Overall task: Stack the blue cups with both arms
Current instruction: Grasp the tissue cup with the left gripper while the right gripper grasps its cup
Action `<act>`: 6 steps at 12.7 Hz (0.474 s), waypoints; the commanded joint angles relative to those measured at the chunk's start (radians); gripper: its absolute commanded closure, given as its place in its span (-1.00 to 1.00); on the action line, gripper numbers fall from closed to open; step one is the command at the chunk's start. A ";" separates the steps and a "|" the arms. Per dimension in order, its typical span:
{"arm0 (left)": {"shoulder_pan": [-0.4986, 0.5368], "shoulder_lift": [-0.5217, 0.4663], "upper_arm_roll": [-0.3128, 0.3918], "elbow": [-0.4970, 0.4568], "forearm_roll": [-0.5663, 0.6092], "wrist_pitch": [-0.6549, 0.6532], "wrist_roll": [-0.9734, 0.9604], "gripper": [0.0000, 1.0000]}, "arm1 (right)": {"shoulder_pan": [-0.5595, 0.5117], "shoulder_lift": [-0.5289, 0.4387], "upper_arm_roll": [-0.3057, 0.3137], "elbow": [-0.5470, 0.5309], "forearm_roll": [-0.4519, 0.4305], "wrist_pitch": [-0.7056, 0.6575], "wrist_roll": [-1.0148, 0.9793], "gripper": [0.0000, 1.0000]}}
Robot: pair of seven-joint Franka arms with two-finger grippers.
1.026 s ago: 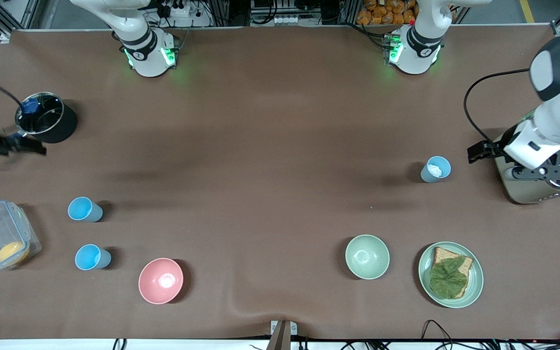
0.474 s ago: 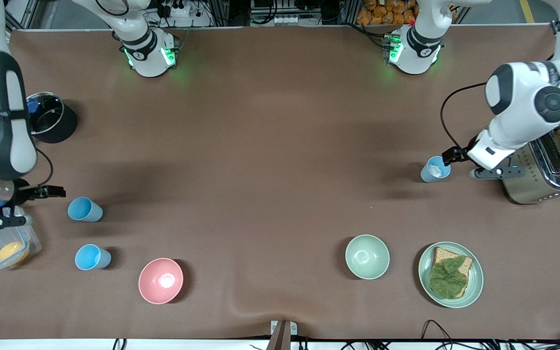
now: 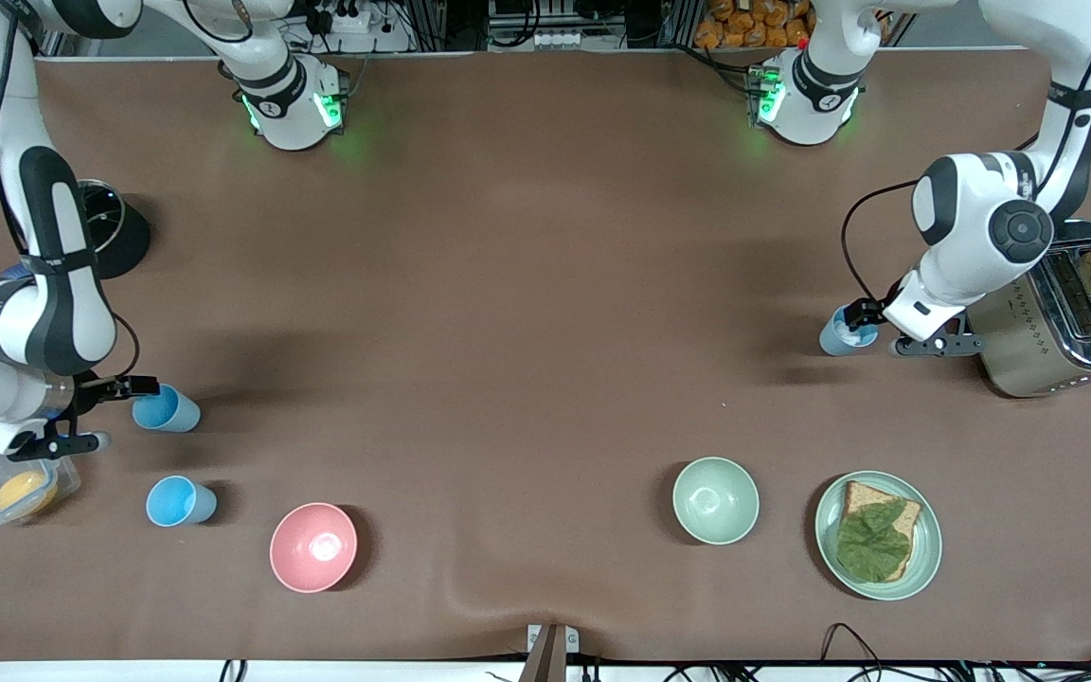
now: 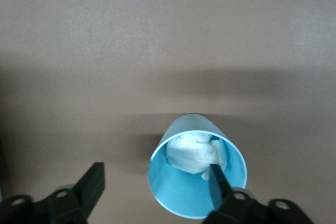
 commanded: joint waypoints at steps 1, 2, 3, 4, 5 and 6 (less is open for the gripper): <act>0.010 0.025 -0.010 0.002 -0.013 0.029 0.004 0.70 | -0.007 0.038 0.004 0.020 0.011 0.027 -0.014 -1.00; 0.010 0.027 -0.011 0.004 -0.016 0.031 0.004 1.00 | -0.005 0.044 0.004 0.020 0.012 0.050 -0.014 -1.00; 0.008 0.028 -0.014 0.008 -0.034 0.029 0.004 1.00 | -0.005 0.053 0.004 0.018 0.012 0.052 -0.014 -0.58; -0.003 0.034 -0.014 0.014 -0.057 0.031 0.004 1.00 | -0.005 0.055 0.004 0.012 0.014 0.052 -0.014 0.33; -0.007 0.041 -0.014 0.025 -0.074 0.031 0.004 1.00 | -0.004 0.056 0.004 0.006 0.014 0.050 -0.014 0.99; -0.006 0.041 -0.025 0.033 -0.083 0.031 0.004 1.00 | -0.004 0.055 0.004 0.006 0.014 0.043 -0.014 1.00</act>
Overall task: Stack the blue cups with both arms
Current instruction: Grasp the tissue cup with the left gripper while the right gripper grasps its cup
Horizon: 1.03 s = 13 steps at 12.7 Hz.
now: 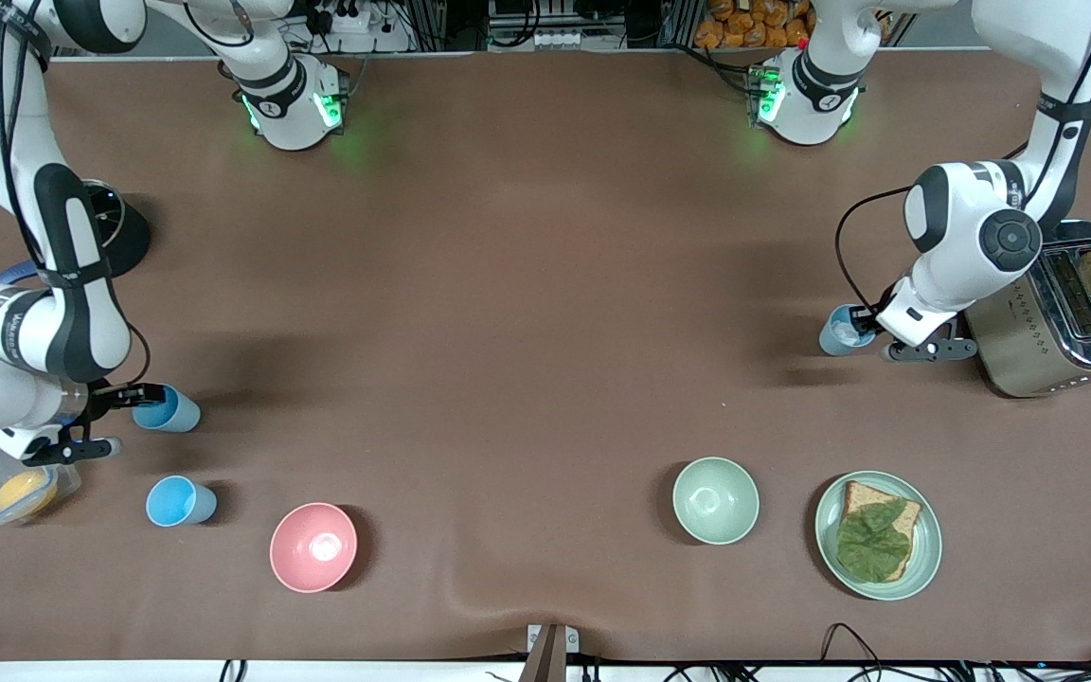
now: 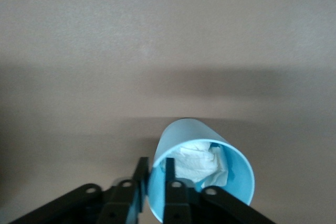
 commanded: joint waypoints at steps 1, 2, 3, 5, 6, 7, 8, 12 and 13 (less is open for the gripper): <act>-0.001 0.006 -0.030 0.062 -0.043 0.003 -0.005 1.00 | 0.000 0.004 0.004 0.006 0.012 -0.008 -0.015 1.00; -0.003 -0.001 -0.053 0.093 -0.049 -0.008 -0.022 1.00 | 0.001 0.002 0.004 0.006 0.012 -0.017 -0.015 1.00; -0.003 -0.006 -0.091 0.134 -0.062 -0.034 -0.053 1.00 | 0.006 -0.001 0.004 0.006 0.012 -0.029 -0.023 1.00; -0.004 -0.014 -0.177 0.253 -0.069 -0.153 -0.183 1.00 | 0.012 -0.005 0.007 0.006 0.012 -0.051 -0.024 1.00; -0.006 -0.011 -0.228 0.330 -0.069 -0.233 -0.272 1.00 | 0.010 -0.007 0.011 0.006 0.012 -0.059 -0.024 1.00; -0.012 0.000 -0.281 0.391 -0.069 -0.282 -0.364 1.00 | 0.010 -0.008 0.011 0.006 0.012 -0.066 -0.024 1.00; -0.017 0.008 -0.346 0.438 -0.069 -0.316 -0.462 1.00 | 0.010 -0.010 0.011 0.006 0.012 -0.066 -0.023 1.00; -0.154 0.078 -0.418 0.507 -0.063 -0.321 -0.801 1.00 | 0.009 -0.014 0.011 0.014 0.068 -0.118 -0.024 1.00; -0.199 0.097 -0.417 0.524 -0.057 -0.321 -0.882 1.00 | 0.009 -0.017 0.011 0.014 0.070 -0.126 -0.023 1.00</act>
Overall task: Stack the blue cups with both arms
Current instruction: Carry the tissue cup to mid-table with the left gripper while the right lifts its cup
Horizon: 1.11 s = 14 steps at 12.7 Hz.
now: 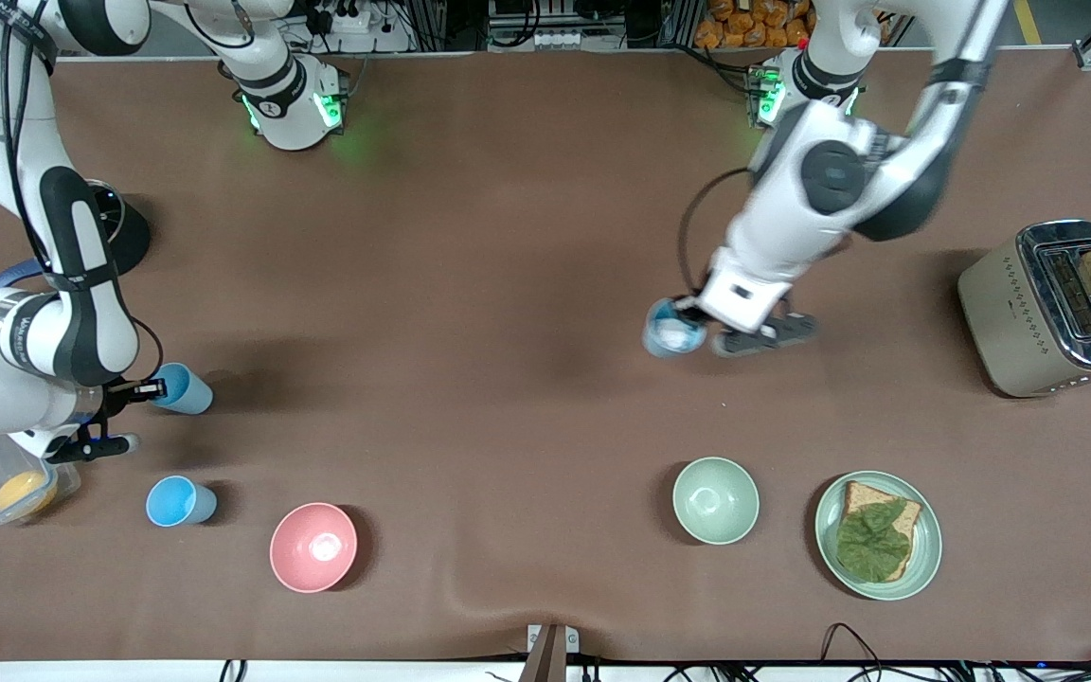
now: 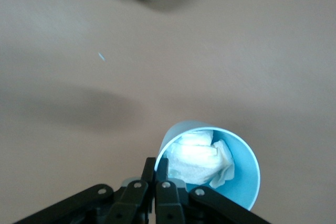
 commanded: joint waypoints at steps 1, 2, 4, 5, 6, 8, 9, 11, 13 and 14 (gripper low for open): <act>-0.108 0.085 0.008 0.085 -0.004 -0.013 -0.185 1.00 | -0.001 -0.020 0.000 0.001 0.026 -0.038 -0.015 1.00; -0.153 0.103 0.011 0.093 0.004 -0.006 -0.254 1.00 | -0.001 -0.023 0.000 0.001 0.029 -0.041 -0.015 1.00; -0.227 0.143 0.011 0.093 0.066 0.040 -0.389 1.00 | 0.000 -0.026 0.002 0.001 0.034 -0.058 -0.013 1.00; -0.248 0.167 0.009 0.093 0.100 0.075 -0.455 1.00 | 0.000 -0.032 0.000 0.007 0.055 -0.071 -0.010 1.00; -0.279 0.196 0.009 0.093 0.123 0.103 -0.507 1.00 | 0.003 -0.039 0.002 0.018 0.069 -0.106 -0.002 1.00; -0.331 0.255 0.011 0.099 0.157 0.154 -0.595 1.00 | 0.031 -0.046 0.000 0.080 0.098 -0.223 0.043 1.00; -0.342 0.287 0.011 0.125 0.171 0.177 -0.633 1.00 | 0.035 -0.046 0.000 0.104 0.100 -0.257 0.074 1.00; -0.382 0.347 0.014 0.182 0.214 0.179 -0.690 1.00 | 0.054 -0.058 0.000 0.113 0.104 -0.277 0.120 1.00; -0.405 0.390 0.015 0.220 0.283 0.179 -0.758 1.00 | 0.071 -0.081 0.005 0.119 0.106 -0.303 0.165 1.00; -0.418 0.413 0.015 0.234 0.306 0.179 -0.782 1.00 | 0.094 -0.098 0.011 0.131 0.117 -0.327 0.194 1.00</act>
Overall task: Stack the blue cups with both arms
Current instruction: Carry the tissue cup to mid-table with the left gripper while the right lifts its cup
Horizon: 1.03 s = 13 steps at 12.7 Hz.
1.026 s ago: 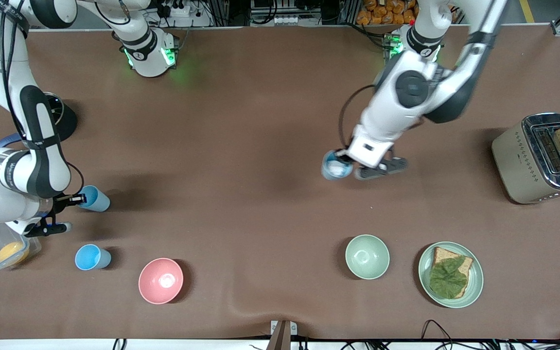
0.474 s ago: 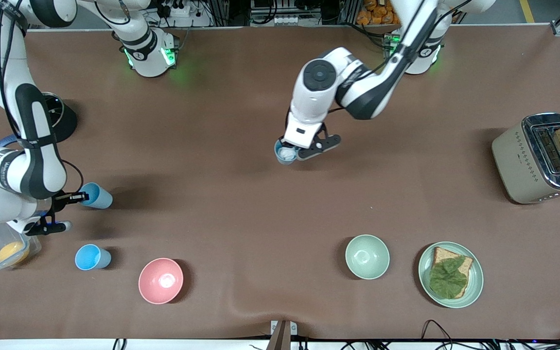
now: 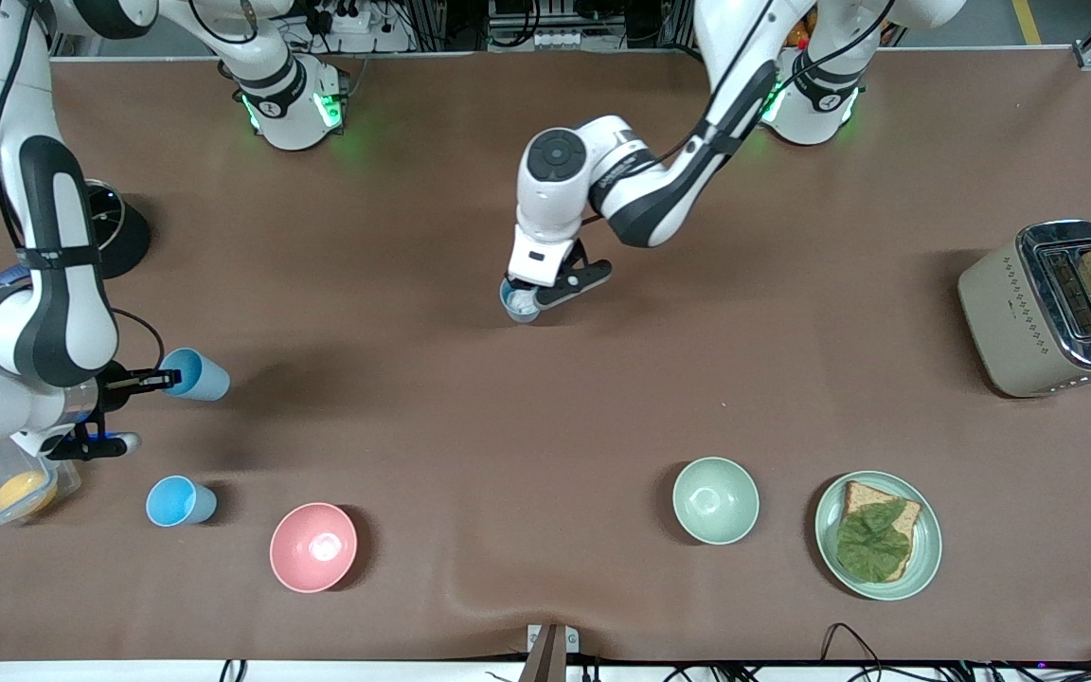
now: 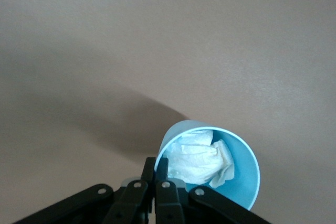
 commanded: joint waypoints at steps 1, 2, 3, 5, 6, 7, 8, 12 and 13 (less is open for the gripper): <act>-0.050 0.071 0.013 0.068 0.075 -0.006 -0.080 1.00 | 0.058 -0.058 0.007 0.020 0.036 -0.074 0.105 1.00; -0.058 0.082 0.014 0.070 0.094 -0.006 -0.097 1.00 | 0.088 -0.075 0.007 0.025 0.053 -0.079 0.171 1.00; -0.060 0.093 0.014 0.077 0.100 -0.006 -0.104 -0.01 | 0.128 -0.093 0.010 0.025 0.068 -0.077 0.236 1.00; -0.061 0.087 0.014 0.082 0.106 -0.006 -0.114 -1.00 | 0.209 -0.106 0.010 0.025 0.101 -0.077 0.329 1.00; -0.055 0.069 0.014 0.082 0.109 -0.006 -0.114 -1.00 | 0.237 -0.119 0.010 0.025 0.101 -0.076 0.368 1.00; -0.045 0.043 0.014 0.081 0.111 -0.014 -0.114 -1.00 | 0.253 -0.121 0.010 0.025 0.101 -0.074 0.385 1.00; -0.034 0.008 0.019 0.076 0.112 -0.031 -0.113 -1.00 | 0.265 -0.120 0.010 0.024 0.104 -0.069 0.397 1.00; 0.052 -0.186 0.031 0.077 0.155 -0.239 0.038 -1.00 | 0.364 -0.124 0.010 0.013 0.132 -0.056 0.486 1.00; 0.073 -0.227 0.031 0.079 0.149 -0.272 0.071 -1.00 | 0.413 -0.132 0.010 0.005 0.132 -0.054 0.532 1.00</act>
